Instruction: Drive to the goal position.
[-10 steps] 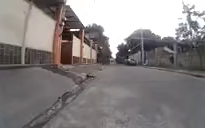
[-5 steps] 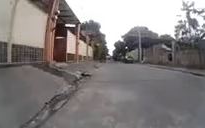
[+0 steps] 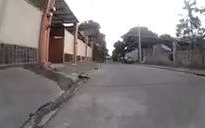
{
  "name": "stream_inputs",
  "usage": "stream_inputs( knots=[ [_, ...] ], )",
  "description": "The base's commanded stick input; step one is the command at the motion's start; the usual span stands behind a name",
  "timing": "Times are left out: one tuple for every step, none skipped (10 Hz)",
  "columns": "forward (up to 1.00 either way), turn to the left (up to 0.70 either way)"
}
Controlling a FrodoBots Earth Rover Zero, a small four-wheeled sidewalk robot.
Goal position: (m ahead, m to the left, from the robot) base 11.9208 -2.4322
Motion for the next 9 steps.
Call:
stream_inputs(
  knots=[
    [0.7, 0.0],
    [0.7, 0.0],
    [0.7, 0.0],
    [0.7, 0.0],
    [0.7, 0.0],
    [0.7, 0.0],
    [0.7, 0.0],
    [0.7, 0.0],
    [0.7, 0.0]
  ],
)
